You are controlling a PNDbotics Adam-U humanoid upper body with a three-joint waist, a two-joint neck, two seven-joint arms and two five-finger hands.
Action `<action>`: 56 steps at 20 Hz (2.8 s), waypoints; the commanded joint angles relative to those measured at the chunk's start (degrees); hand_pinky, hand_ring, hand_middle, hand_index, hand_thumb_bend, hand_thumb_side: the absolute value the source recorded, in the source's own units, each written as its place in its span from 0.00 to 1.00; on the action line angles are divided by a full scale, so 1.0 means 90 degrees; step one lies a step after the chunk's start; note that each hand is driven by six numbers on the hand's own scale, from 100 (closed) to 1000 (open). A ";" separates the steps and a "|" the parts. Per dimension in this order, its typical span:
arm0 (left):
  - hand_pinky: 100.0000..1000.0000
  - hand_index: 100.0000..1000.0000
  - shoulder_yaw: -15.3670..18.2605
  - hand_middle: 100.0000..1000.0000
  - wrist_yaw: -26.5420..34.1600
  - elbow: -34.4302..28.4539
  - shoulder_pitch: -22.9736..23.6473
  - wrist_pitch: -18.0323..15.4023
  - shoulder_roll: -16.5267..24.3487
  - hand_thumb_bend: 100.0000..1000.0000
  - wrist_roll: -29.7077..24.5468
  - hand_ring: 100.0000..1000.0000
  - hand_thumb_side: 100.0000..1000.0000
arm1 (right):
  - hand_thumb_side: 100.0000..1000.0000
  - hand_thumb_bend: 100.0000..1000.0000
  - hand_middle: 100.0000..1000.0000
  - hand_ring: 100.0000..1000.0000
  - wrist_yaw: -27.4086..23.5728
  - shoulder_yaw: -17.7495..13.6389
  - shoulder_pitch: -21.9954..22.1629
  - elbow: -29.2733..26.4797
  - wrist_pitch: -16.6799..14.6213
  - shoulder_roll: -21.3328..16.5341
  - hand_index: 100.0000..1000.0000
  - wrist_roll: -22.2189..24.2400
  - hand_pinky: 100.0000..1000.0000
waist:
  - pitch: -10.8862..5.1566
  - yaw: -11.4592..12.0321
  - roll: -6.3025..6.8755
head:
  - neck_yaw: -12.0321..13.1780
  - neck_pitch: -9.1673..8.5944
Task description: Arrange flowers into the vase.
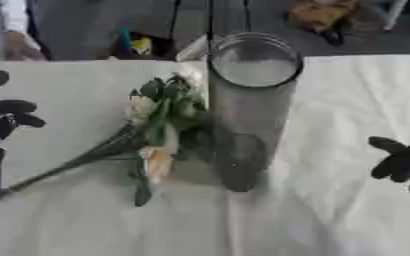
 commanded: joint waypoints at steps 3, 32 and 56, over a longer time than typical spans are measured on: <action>0.58 0.83 0.0012 0.81 -0.0081 -0.0085 -0.0001 -0.0163 0.0322 0.02 0.0019 0.67 1.00 | 1.00 0.00 0.44 0.52 -0.0011 -0.0023 -0.0025 -0.0120 0.0012 -0.0108 0.67 0.0009 0.84 | -0.0062 0.0014 -0.0043 | -0.0006 0.0035; 0.72 0.99 0.0078 0.88 -0.2487 -0.0085 -0.0266 0.1284 0.3681 0.00 -0.0779 0.78 0.76 | 1.00 0.00 0.44 0.52 -0.0106 0.0000 0.0052 -0.0120 0.0148 -0.0265 0.67 -0.0019 0.84 | -0.0279 -0.0095 0.0153 | 0.0025 0.0063; 0.81 1.00 -0.1293 0.92 -0.5307 0.0742 -0.1268 0.2359 0.4012 0.05 -0.2634 0.84 0.88 | 1.00 0.00 0.44 0.52 -0.0294 0.0077 0.0069 -0.0120 0.0021 -0.0354 0.67 0.0133 0.84 | -0.0263 -0.0295 0.0176 | 0.0251 0.0067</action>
